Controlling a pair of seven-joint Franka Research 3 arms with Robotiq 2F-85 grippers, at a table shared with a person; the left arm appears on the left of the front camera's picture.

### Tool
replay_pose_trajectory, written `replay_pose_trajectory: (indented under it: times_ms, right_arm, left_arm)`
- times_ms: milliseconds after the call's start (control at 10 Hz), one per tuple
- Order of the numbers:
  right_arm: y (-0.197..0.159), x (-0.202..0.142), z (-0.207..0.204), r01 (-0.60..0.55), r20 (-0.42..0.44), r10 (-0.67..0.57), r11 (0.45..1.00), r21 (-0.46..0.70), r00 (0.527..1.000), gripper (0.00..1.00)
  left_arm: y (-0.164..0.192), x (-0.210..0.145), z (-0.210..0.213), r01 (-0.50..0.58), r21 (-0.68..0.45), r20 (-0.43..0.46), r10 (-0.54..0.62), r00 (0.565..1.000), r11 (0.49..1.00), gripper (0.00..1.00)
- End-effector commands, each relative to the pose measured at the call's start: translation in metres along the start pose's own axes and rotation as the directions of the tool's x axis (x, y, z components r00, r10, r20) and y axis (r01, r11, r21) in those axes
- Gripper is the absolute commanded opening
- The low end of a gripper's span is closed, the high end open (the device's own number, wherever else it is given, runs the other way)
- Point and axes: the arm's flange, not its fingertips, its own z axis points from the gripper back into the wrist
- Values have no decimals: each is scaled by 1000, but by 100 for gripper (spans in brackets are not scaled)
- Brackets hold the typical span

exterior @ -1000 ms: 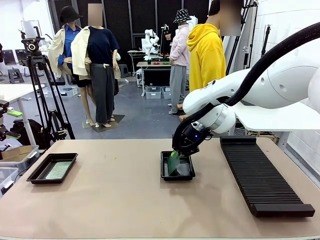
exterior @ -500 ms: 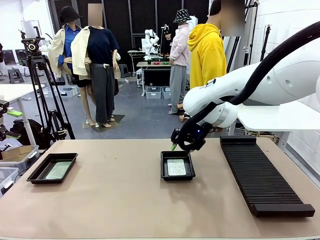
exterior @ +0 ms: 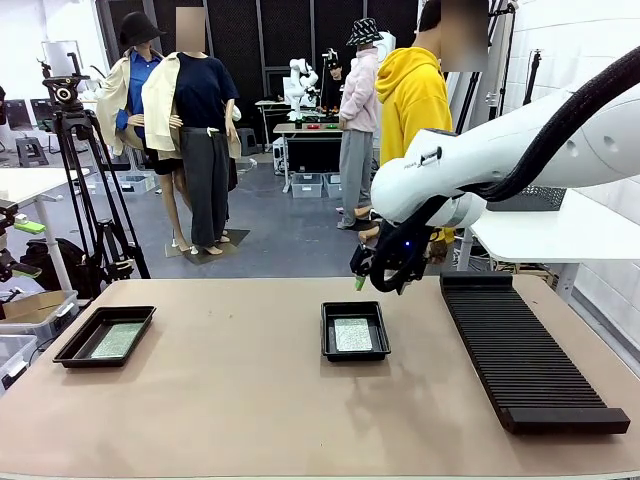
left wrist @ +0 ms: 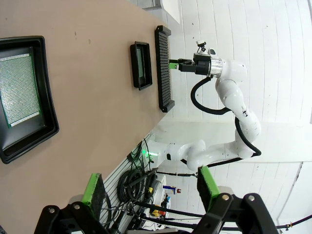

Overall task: Inspect and transfer BCBs to ESD trays.
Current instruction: Pick up the Blank PCB from the PCB Rack and place it in the right ESD tray, then pick up the ESD tray and place it on the left side of the table.

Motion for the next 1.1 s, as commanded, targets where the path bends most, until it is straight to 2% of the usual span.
replay_pose_trajectory:
  times_ms: [0,100,1000]
  right_arm:
    - [1,-2,0,21,-5,-21,999,-48,1000,100]
    - [0,0,0,0,0,0,1000,0,1000,100]
    - [0,0,0,0,0,0,1000,0,1000,100]
  left_arm:
    - [-1,-2,1,0,12,-7,0,1000,1000,100]
    - [-1,-2,1,0,12,-7,0,1000,1000,100]
    - [-1,-2,1,0,12,-7,0,1000,1000,100]
